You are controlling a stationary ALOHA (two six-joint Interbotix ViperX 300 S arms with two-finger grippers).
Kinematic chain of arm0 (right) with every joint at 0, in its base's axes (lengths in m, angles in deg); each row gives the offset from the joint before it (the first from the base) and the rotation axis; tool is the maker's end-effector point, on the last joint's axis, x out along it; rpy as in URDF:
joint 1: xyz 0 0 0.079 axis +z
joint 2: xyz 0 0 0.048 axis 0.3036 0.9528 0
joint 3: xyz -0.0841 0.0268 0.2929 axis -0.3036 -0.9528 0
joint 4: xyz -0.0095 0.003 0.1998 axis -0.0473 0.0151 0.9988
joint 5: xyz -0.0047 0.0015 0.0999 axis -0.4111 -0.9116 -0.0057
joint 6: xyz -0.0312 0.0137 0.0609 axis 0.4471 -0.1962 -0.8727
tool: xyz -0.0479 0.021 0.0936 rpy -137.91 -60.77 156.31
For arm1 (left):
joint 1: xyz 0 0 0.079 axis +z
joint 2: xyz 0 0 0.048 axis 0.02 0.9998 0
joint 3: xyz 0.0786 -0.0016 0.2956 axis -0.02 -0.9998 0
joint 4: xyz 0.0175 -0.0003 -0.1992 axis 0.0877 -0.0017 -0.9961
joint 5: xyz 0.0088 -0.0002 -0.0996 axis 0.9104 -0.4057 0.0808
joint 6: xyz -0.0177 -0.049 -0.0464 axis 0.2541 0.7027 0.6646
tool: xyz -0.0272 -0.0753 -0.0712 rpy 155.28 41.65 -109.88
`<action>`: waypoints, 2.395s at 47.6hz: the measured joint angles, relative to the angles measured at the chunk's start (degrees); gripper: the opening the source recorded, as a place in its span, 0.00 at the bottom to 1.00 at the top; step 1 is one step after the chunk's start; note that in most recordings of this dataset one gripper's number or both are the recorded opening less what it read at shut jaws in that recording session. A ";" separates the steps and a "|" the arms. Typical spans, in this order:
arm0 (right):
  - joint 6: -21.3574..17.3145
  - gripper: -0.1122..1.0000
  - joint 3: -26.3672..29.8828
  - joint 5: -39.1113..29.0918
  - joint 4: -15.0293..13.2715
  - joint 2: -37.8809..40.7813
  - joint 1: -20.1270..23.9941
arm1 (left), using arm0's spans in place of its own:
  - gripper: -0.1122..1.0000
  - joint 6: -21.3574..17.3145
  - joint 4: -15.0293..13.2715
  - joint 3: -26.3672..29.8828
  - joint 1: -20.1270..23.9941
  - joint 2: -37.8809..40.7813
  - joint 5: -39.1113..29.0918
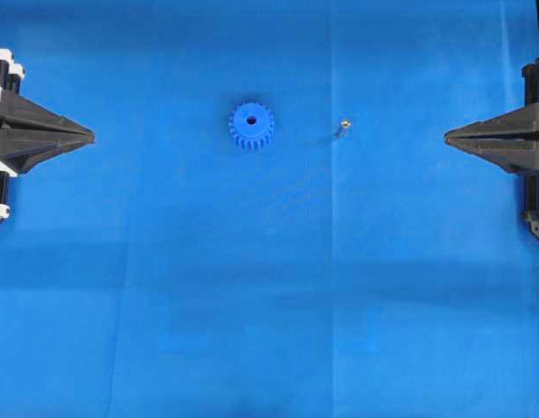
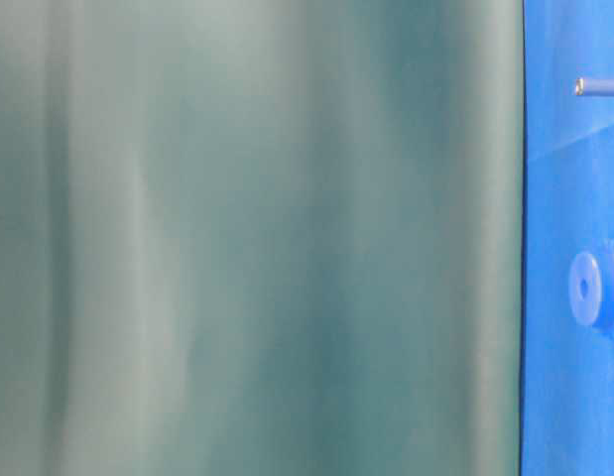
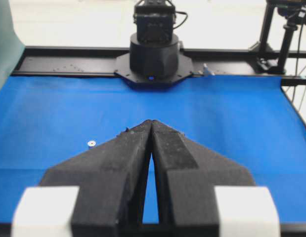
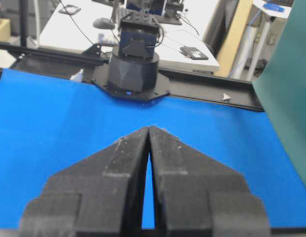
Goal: Insert the shaft placed at a random location into the center hole of the small gear at another random location.
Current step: 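Move the right gripper left over the silver shaft, fingers open, then lower and close the right gripper on the silver shaft, lift it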
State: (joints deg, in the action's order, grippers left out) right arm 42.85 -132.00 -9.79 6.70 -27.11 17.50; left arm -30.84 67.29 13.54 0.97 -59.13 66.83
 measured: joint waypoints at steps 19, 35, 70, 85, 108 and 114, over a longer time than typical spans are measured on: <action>-0.18 0.05 0.79 -4.75 0.00 1.41 -2.20 | 0.10 0.44 -0.09 0.00 -0.44 -1.05 -1.32; -0.35 0.42 -0.26 3.08 1.58 12.57 -8.00 | 0.10 0.35 -0.09 -0.09 -0.53 -1.14 -1.32; -0.44 0.75 2.72 25.05 7.56 51.50 -12.48 | 0.10 0.35 0.00 -1.41 -0.09 -2.37 -2.46; -0.44 0.74 3.96 25.14 9.32 56.78 -12.66 | 0.10 0.35 0.00 -1.58 0.26 -2.37 -2.72; -0.35 0.32 3.96 25.14 9.32 57.74 -12.57 | 0.10 0.35 0.00 -1.67 1.32 -2.37 -2.99; -0.18 0.13 3.96 25.14 9.05 57.83 -12.48 | 0.10 0.44 0.00 -1.67 1.32 -2.37 -2.99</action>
State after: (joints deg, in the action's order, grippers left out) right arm 42.67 -128.04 15.35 15.75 30.72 5.02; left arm -30.40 67.29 11.87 2.29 -61.50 63.84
